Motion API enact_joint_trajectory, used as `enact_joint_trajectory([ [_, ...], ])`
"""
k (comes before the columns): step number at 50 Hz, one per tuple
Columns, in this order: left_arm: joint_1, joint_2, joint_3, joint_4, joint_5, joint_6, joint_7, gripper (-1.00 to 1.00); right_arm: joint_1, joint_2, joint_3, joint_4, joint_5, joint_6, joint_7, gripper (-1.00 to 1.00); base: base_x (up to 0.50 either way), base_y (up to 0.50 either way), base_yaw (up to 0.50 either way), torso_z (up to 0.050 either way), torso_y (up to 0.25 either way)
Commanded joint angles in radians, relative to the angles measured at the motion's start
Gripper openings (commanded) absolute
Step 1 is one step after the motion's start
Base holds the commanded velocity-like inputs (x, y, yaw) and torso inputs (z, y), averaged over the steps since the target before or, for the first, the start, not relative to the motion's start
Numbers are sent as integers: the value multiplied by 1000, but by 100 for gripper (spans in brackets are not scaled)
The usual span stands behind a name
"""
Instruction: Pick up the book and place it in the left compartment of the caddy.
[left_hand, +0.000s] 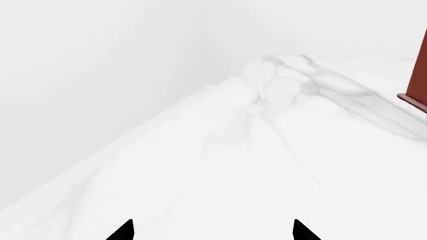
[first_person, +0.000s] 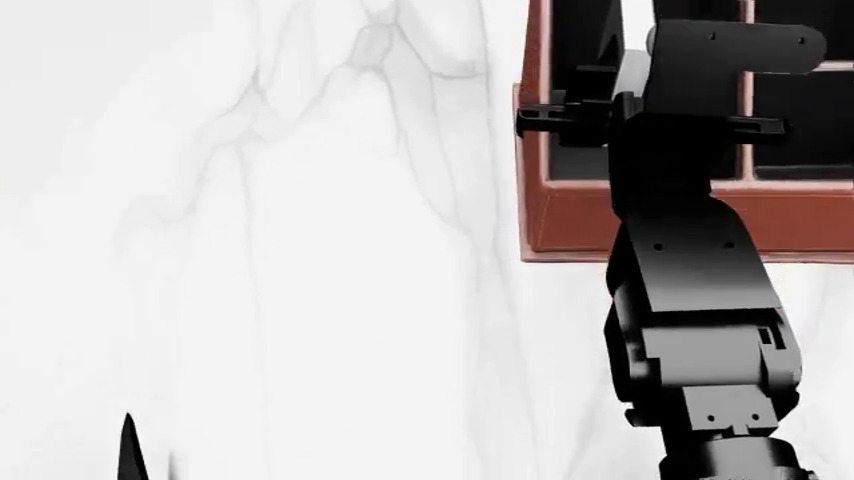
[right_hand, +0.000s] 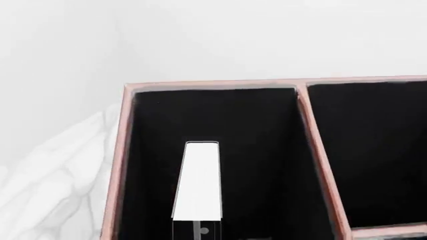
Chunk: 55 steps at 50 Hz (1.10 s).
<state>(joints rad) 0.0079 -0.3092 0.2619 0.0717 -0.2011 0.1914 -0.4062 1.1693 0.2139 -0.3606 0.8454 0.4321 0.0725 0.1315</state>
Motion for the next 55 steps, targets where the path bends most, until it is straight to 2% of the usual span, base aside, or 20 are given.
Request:
enact_joint_trajectory([
  [1, 1, -3, 2, 3, -10, 5, 2, 100, 18, -6, 10, 4, -37, -22, -7, -100, 0, 0, 0, 0, -203],
  [13, -6, -3, -5, 7, -48, -19, 3, 100, 67, -36, 8, 150, -48, -94, -38, -100, 0, 0, 0, 0, 0],
  [21, -4, -7, -4, 17, -60, -27, 4, 100, 171, -95, 18, 461, -70, -243, -100, -100, 0, 0, 0, 0, 2],
  [46, 10, -15, -1, 31, -72, -23, 1, 100, 147, -115, 245, 463, -307, -231, -86, -100, 0, 0, 0, 0, 2],
  [47, 10, -15, -1, 31, -73, -23, 0, 100, 146, -116, 248, 463, -316, -233, -80, 100, 0, 0, 0, 0, 0],
  [55, 10, -16, 0, 34, -75, -23, -2, 100, 139, -117, 259, 462, -374, -364, -31, 100, 0, 0, 0, 0, 0],
])
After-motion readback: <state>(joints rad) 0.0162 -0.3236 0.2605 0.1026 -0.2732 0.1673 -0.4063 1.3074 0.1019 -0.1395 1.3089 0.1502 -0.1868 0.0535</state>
